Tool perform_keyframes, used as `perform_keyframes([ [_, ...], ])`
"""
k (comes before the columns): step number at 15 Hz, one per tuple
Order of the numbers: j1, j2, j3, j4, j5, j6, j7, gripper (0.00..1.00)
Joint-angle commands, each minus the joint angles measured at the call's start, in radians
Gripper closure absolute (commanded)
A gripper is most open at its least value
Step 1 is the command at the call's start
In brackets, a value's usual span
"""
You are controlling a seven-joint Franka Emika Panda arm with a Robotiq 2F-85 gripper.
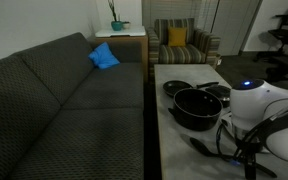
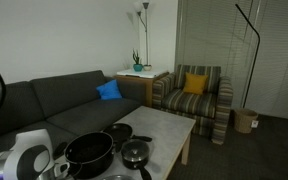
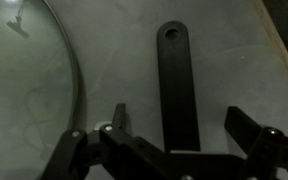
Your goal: Use the big spoon to stir the big pot
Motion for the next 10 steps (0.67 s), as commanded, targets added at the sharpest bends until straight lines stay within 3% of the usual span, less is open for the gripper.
perform_keyframes([
  [1, 0.003, 0.002, 0.031, -0.026, 0.017, 0.007, 0.004, 0.0],
  [6, 0.022, 0.039, -0.004, 0.017, 0.015, -0.003, 0.038, 0.0],
  [10, 0.002, 0.077, 0.015, 0.069, 0.009, -0.027, -0.012, 0.0],
])
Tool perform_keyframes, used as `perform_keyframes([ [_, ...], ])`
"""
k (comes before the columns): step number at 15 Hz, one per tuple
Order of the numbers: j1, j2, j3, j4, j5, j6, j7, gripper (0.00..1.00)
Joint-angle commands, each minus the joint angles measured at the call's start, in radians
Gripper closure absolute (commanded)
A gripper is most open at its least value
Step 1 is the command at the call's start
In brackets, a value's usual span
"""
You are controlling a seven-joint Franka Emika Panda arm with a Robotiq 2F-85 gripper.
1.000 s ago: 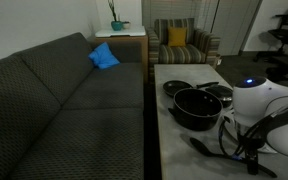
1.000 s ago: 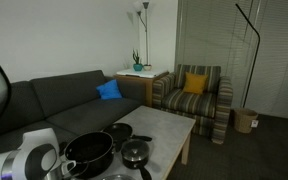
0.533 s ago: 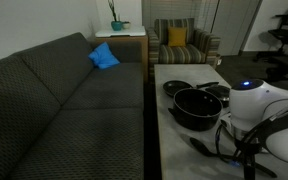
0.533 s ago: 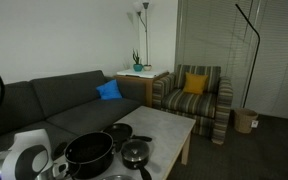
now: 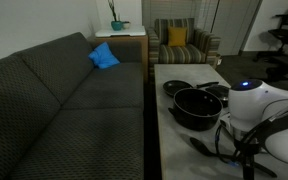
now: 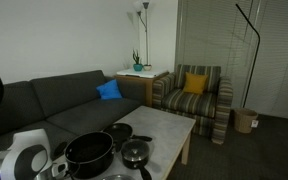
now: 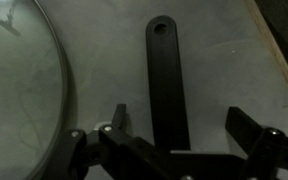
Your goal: Use the big spoon to stir the big pot
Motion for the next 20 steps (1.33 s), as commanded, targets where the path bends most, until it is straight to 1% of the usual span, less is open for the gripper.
perform_keyframes([
  [1, -0.005, 0.083, 0.009, 0.08, 0.009, -0.03, -0.037, 0.0],
  [6, -0.013, 0.114, 0.018, 0.137, 0.012, -0.092, -0.046, 0.0],
  [7, -0.014, 0.118, 0.02, 0.144, 0.009, -0.102, -0.051, 0.25],
  [8, -0.014, 0.12, 0.022, 0.152, 0.008, -0.114, -0.053, 0.27],
  [9, -0.013, 0.12, 0.023, 0.159, 0.007, -0.127, -0.056, 0.32],
  [14, -0.013, 0.122, 0.021, 0.191, 0.0, -0.175, -0.077, 0.67],
  [18, -0.013, 0.12, 0.016, 0.202, -0.003, -0.19, -0.096, 0.95],
  [19, -0.014, 0.119, 0.016, 0.204, -0.003, -0.195, -0.098, 0.96],
  [20, -0.013, 0.121, 0.016, 0.205, -0.004, -0.194, -0.099, 0.93],
])
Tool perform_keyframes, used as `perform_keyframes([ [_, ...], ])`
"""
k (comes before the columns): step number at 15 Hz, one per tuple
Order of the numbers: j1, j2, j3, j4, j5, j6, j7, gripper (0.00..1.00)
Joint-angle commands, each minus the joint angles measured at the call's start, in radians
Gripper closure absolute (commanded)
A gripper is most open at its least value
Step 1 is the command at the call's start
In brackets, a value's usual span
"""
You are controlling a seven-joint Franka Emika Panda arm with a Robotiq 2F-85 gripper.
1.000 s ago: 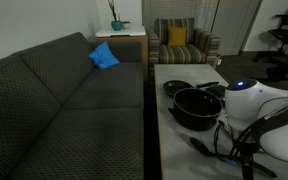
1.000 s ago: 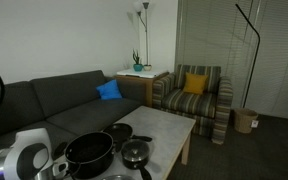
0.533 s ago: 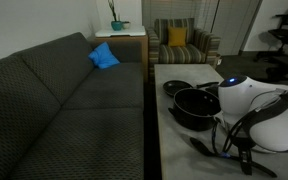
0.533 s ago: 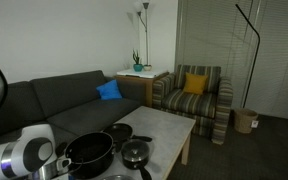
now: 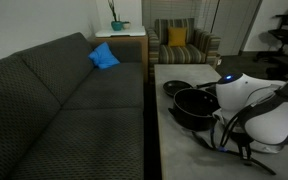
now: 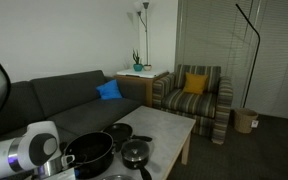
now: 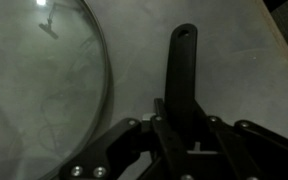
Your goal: Use the big spoon to stir the big pot
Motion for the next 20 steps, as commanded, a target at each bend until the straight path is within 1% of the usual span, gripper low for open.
perform_keyframes([
  [1, -0.014, 0.096, 0.011, 0.062, -0.003, 0.018, -0.028, 0.93],
  [5, -0.011, 0.089, 0.009, 0.058, -0.005, 0.009, -0.034, 0.93],
  [8, -0.003, 0.059, 0.003, 0.028, -0.011, 0.007, -0.03, 0.93],
  [12, 0.026, 0.011, -0.023, -0.022, -0.031, 0.012, 0.002, 0.93],
  [16, 0.071, -0.028, -0.053, -0.063, -0.055, 0.016, 0.048, 0.93],
  [20, 0.108, -0.08, -0.067, -0.134, -0.065, 0.024, 0.098, 0.93],
])
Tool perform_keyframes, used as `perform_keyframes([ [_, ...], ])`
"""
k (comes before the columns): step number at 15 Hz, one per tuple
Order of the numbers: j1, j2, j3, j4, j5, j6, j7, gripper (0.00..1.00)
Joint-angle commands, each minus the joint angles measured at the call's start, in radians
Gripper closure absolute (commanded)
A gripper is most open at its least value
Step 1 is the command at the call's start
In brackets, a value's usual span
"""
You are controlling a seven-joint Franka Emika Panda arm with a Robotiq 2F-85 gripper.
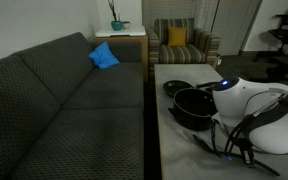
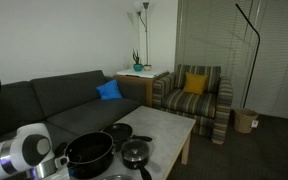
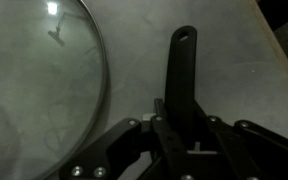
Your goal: Use the big spoon to stir the big pot
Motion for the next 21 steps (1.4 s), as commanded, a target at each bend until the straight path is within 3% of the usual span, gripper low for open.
perform_keyframes([
  [1, 0.047, -0.099, -0.018, -0.146, -0.037, 0.046, 0.063, 0.93],
  [10, 0.105, -0.295, -0.021, -0.338, -0.097, 0.086, 0.118, 0.93],
  [15, 0.044, -0.402, 0.011, -0.411, -0.071, 0.083, 0.093, 0.93],
  [21, -0.097, -0.467, 0.054, -0.374, -0.025, 0.045, -0.012, 0.93],
])
